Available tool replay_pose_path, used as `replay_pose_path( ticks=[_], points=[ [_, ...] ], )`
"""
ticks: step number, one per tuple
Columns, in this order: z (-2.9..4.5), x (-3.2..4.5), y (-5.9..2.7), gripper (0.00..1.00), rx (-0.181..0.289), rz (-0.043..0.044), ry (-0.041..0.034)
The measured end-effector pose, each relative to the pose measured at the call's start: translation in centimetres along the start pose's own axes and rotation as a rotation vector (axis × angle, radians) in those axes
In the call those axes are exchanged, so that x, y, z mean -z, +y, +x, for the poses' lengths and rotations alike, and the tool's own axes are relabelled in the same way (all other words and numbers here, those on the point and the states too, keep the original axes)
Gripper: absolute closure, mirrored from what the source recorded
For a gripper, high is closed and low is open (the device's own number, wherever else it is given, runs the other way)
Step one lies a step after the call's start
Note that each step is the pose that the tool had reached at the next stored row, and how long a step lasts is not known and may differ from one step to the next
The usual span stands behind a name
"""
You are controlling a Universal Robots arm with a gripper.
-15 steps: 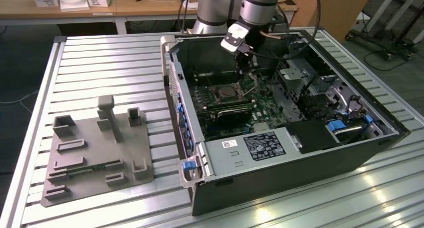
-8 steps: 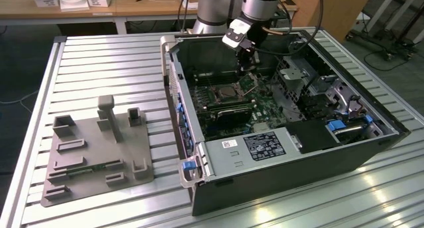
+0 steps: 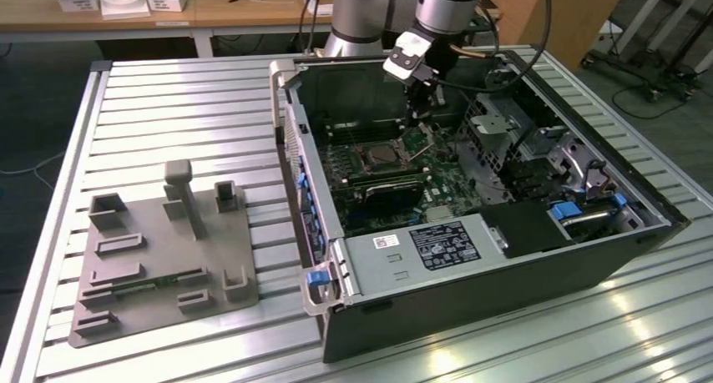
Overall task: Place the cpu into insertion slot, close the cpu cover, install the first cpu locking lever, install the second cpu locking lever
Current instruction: 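Close the cpu cover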
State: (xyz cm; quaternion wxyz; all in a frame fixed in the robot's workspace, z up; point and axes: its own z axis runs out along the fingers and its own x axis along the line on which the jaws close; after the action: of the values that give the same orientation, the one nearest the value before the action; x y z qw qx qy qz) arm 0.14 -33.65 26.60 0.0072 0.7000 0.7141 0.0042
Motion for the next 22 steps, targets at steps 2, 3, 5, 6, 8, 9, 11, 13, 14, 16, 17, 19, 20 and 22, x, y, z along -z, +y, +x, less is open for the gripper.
replay_pose_path(
  ticks=[2, 3, 5, 6, 8, 9, 11, 13, 14, 16, 17, 19, 20, 22],
  points=[
    [0.02, -0.01, 0.44, 0.9, 0.0, 0.0, 0.0001],
    [0.03, -0.01, 0.65, 0.9, 0.0, 0.0, 0.0],
    [0.05, -0.02, 1.05, 0.9, 0.0, 0.0, 0.0001],
    [0.05, -0.03, 1.2, 0.9, 0.0, 0.0, 0.0001],
    [0.06, -0.03, 1.32, 0.9, 0.0, 0.0, 0.0],
    [0.06, -0.03, 1.37, 0.9, 0.0, 0.0, 0.0],
    [0.06, -0.03, 1.42, 0.9, 0.0, 0.0, 0.0],
    [0.05, -0.03, 1.43, 0.9, 0.0, 0.0, 0.0],
    [0.05, -0.03, 1.43, 0.9, 0.0, 0.0, 0.0],
    [0.05, -0.04, 1.43, 0.9, 0.0, 0.0, 0.0],
    [0.06, -0.04, 1.43, 0.9, 0.0, 0.0, 0.0],
    [0.05, -0.04, 1.47, 0.9, 0.0, 0.0, 0.0001],
    [0.05, -0.04, 1.52, 0.9, 0.0, 0.0, 0.0001],
    [0.05, -0.04, 1.74, 0.9, 0.0, 0.0, 0.0001]
  ],
)
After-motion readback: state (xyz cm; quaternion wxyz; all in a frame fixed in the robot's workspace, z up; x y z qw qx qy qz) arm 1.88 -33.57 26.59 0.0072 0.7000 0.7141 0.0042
